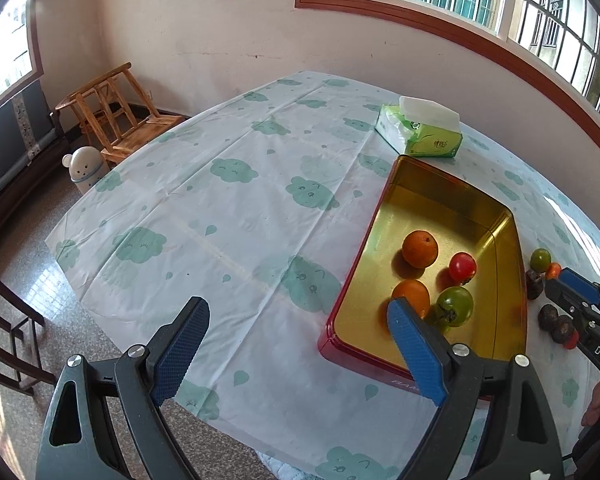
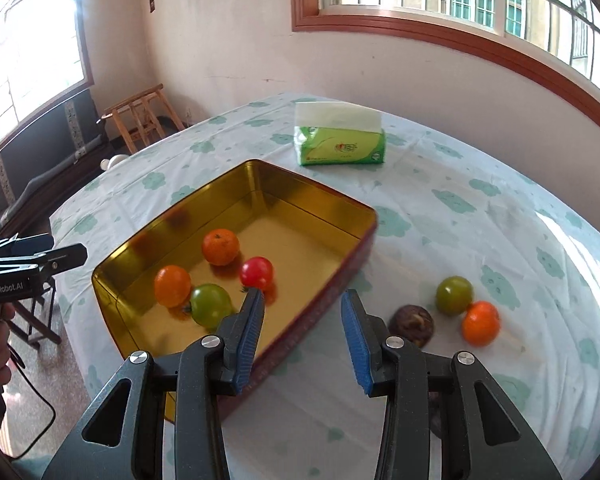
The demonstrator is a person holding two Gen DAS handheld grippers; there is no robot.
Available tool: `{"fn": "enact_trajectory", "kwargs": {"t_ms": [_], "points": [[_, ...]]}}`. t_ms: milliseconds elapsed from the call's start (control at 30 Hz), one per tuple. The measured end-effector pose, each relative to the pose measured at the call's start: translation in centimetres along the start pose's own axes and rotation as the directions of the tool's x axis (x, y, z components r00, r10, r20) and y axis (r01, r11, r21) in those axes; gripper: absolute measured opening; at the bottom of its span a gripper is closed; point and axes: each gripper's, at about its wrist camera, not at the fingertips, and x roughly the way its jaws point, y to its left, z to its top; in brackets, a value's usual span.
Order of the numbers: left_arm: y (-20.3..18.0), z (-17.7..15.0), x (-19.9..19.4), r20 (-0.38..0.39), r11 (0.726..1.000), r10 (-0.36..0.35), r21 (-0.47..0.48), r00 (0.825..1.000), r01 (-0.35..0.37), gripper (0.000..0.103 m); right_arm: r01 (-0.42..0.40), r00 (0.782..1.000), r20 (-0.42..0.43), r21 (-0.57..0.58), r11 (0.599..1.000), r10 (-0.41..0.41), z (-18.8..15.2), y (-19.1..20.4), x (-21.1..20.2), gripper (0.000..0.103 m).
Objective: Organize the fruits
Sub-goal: 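Move the right tool back to the table and close it around another red tomato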
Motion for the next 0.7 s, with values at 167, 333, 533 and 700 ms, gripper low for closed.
{"fn": "enact_trajectory", "kwargs": {"t_ms": [167, 333, 533, 700], "points": [[-2.0, -0.2, -0.4, 0.007, 0.998, -0.032, 0.049, 0.999, 0.031, 0.089, 0.086, 0.996, -0.014, 0.090, 0.992, -0.085, -3.1, -4.8, -2.5, 0.042], [-4.1, -0.6, -0.7, 0.010, 0.993, -0.061, 0.102, 0.998, 0.059, 0.089, 0.145, 0.988, -0.067, 0.170, 0.975, -0.136, -6.8, -9.0, -3.7, 0.042], [-6.0, -0.9, -0.9, 0.003, 0.986, -0.086, 0.144, 0.996, 0.084, 0.089, 0.179, 0.979, -0.128, 0.190, 0.965, -0.157, -9.8, -11.0, -2.9, 0.042], [-6.9, -1.2, -1.0, -0.002, 0.981, -0.097, 0.169, 0.995, 0.096, 0.089, 0.193, 0.977, -0.125, 0.180, 0.965, -0.172, -9.9, -11.1, -1.8, 0.042]]}}
